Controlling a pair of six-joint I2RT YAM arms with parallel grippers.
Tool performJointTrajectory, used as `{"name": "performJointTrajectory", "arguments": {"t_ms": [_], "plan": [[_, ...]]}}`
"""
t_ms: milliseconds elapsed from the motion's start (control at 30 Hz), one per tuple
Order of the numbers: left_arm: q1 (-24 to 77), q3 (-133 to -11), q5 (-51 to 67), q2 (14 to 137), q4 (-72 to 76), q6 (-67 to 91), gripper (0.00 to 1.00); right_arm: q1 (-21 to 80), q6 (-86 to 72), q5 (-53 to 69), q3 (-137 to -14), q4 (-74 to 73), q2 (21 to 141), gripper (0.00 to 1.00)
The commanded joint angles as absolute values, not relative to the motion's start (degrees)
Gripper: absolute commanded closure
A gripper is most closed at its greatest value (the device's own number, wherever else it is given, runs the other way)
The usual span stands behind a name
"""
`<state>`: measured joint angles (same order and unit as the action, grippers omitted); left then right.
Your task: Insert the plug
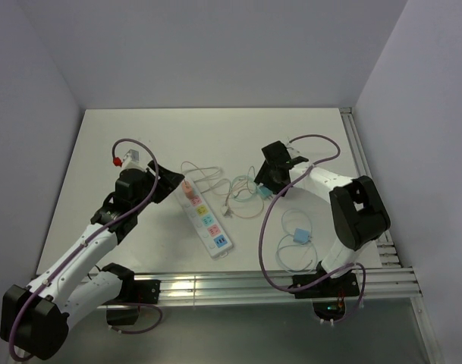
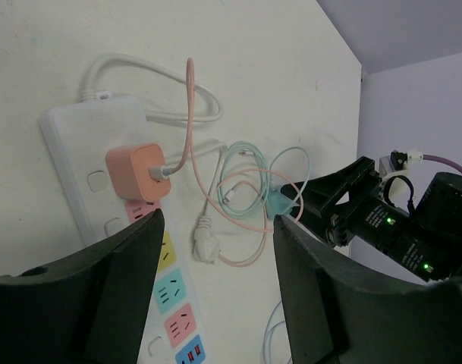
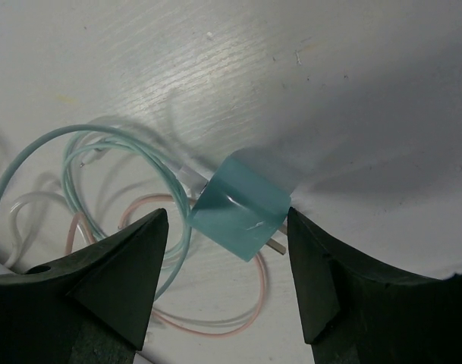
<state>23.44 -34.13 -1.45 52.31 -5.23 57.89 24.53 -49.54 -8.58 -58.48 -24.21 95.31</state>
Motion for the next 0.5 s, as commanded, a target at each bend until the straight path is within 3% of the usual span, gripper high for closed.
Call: {"name": "performJointTrajectory", "arguments": {"t_ms": [0, 300, 467], "plan": [[23.64, -36.91, -2.29, 51.15, -5.10, 56.60, 0.35, 24.87, -50.80, -11.25, -59.76, -24.26, 97.38, 0.29], [23.64, -37.00, -2.11, 51.33, -4.40, 56.60, 0.35, 25.22, -47.46, -13.18, -61.17, -26.27, 98.70, 0.26], [23.73, -36.74, -0.88, 52.56, -3.43, 56.95, 0.35, 25.31, -47.02, -13.53, -61.35, -26.28, 99.49, 0.35]]}}
